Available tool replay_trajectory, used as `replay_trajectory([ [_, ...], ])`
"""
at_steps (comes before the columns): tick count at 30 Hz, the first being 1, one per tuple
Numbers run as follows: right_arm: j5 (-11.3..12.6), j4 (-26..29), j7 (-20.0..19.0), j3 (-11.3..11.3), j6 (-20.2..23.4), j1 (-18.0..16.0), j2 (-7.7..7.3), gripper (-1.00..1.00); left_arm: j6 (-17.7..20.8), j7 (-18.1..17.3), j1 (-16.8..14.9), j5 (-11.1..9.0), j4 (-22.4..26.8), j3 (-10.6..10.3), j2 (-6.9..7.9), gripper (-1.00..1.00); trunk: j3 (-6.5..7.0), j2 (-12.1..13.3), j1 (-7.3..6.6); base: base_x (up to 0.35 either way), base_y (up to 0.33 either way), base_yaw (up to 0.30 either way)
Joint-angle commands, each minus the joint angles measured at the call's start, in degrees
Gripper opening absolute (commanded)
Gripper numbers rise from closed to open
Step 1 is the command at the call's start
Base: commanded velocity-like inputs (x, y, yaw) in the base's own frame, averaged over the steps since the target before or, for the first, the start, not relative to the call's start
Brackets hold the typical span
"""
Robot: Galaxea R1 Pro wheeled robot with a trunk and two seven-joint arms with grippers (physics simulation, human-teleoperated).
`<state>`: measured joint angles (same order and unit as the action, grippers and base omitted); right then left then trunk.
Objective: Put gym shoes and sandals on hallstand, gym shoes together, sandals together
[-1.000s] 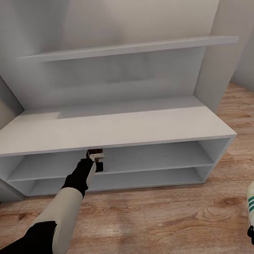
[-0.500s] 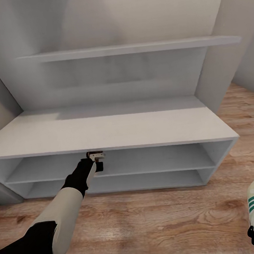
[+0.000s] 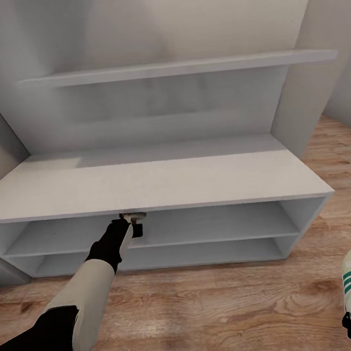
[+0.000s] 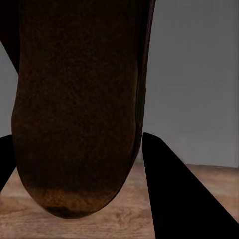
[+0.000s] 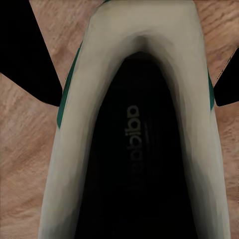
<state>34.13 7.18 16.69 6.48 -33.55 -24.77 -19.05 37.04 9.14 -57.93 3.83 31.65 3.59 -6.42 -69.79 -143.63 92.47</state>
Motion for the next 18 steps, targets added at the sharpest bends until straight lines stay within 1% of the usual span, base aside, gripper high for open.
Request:
replay_trajectory([
  [1, 0.15, 0.03, 0.45, 0.47, -0.03, -0.02, -0.02, -1.0, 0.3, -0.26, -0.01, 0.56, 0.09, 0.36, -0.08, -1.0, -0.05, -0.02, 0.0, 0.093, 0.0, 0.0],
  [18, 0.14, 0.03, 0.45, 0.47, -0.03, -0.02, -0.02, -1.0, 0.23, -0.28, -0.01, 0.56, 0.1, 0.41, -0.03, -1.0, -0.05, -0.02, 0.0, 0.009, 0.0, 0.0],
])
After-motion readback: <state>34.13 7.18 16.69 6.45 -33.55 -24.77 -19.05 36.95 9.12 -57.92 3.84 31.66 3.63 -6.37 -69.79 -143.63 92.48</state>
